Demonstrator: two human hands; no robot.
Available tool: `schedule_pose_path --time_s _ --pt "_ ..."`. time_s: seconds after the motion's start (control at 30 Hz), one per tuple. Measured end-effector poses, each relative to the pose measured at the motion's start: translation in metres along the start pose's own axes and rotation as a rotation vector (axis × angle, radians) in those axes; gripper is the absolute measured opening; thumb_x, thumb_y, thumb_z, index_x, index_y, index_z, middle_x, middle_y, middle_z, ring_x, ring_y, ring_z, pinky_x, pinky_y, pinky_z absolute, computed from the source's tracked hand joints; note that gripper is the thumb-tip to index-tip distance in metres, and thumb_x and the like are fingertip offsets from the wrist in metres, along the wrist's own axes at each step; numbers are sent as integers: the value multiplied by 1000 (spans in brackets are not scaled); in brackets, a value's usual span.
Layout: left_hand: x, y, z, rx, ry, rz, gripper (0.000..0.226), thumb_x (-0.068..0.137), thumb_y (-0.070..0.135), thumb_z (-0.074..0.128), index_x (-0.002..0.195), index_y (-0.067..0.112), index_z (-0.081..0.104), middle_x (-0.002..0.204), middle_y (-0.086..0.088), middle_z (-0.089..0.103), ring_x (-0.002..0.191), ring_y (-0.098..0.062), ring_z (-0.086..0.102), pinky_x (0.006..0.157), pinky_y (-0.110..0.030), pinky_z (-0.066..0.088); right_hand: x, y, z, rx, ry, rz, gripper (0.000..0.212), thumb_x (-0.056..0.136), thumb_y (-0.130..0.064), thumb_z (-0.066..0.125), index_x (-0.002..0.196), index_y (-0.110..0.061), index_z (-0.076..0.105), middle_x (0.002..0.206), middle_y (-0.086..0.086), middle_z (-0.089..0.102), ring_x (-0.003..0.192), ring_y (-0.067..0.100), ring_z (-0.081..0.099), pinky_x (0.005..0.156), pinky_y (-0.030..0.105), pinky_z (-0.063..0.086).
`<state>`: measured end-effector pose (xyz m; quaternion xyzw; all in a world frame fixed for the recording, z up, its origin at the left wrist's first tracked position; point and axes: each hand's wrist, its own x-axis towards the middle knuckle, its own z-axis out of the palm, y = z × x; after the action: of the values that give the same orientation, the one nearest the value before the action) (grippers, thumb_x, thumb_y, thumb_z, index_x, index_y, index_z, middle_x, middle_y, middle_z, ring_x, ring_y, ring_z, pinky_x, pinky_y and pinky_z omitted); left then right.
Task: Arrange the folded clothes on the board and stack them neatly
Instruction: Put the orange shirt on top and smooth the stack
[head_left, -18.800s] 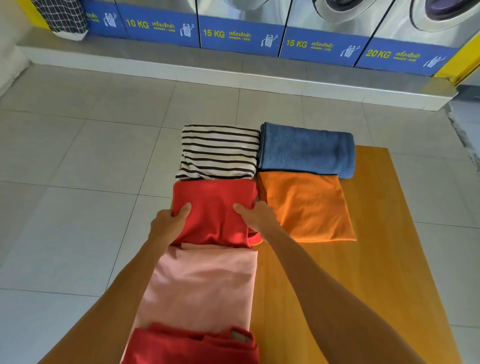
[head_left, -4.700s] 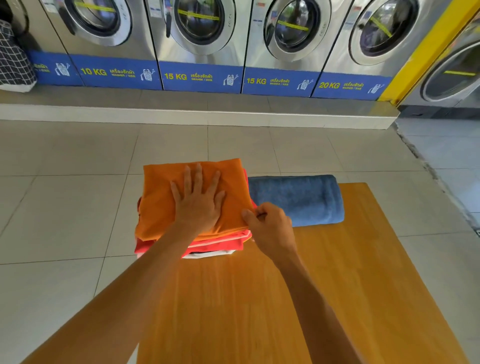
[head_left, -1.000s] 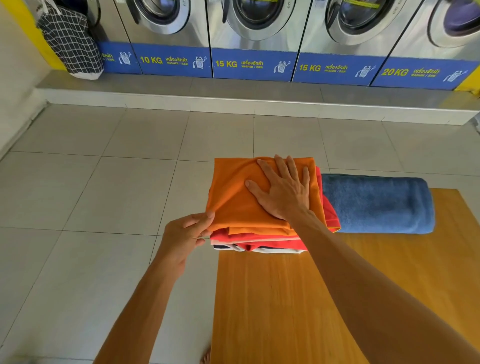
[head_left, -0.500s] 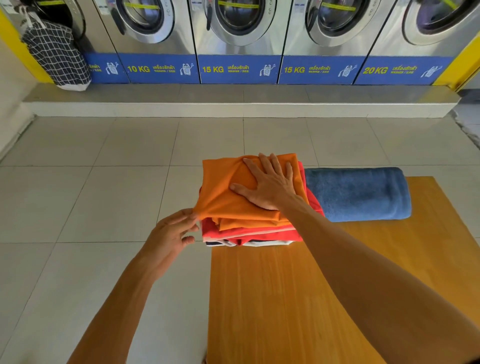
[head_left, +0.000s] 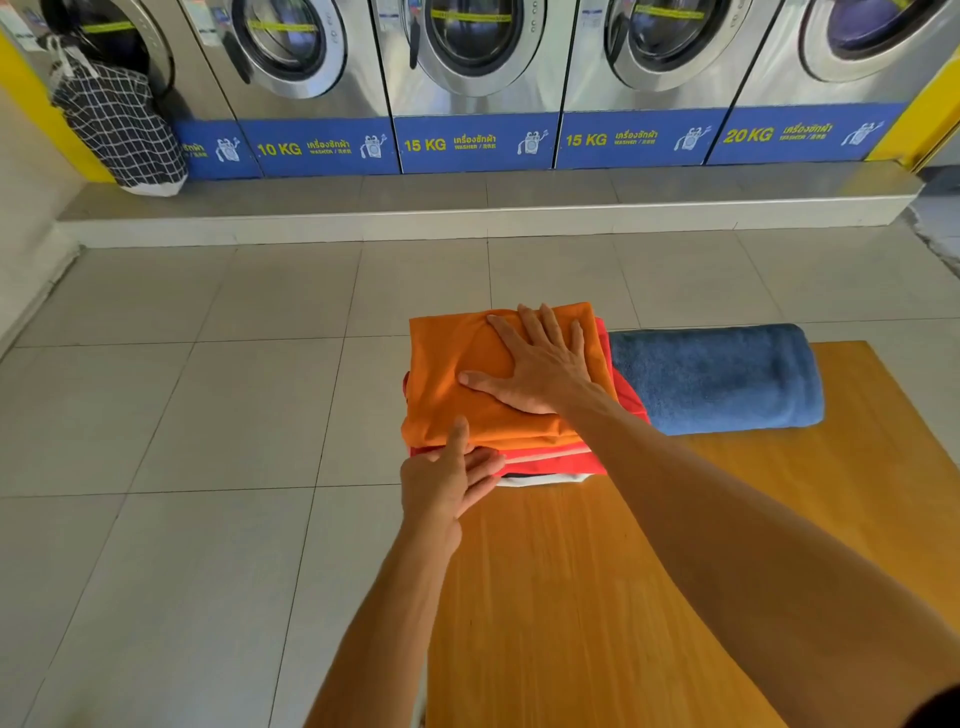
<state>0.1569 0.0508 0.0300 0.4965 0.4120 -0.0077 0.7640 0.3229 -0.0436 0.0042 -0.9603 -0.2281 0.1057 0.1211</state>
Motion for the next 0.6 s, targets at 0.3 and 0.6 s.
schedule_pose_path --time_s 0.3,0.6 --pt "-11 -14 -14 -44 -28 32 33 87 28 70 110 7 64 101 -12 76 87 -29 75 87 -50 57 -3 -3 1 -10 -5 -20 109 67 -100 27 158 -46 1 170 -6 -4 156 30 -12 120 61 -11" --pt "-7 -4 20 107 -126 -28 29 90 33 65 103 7 65 97 -10 77 84 -24 76 81 -42 60 -16 3 -2 -87 36 -29 100 76 -94 18 158 -43 -8 169 0 -16 153 31 -21 119 64 -11"
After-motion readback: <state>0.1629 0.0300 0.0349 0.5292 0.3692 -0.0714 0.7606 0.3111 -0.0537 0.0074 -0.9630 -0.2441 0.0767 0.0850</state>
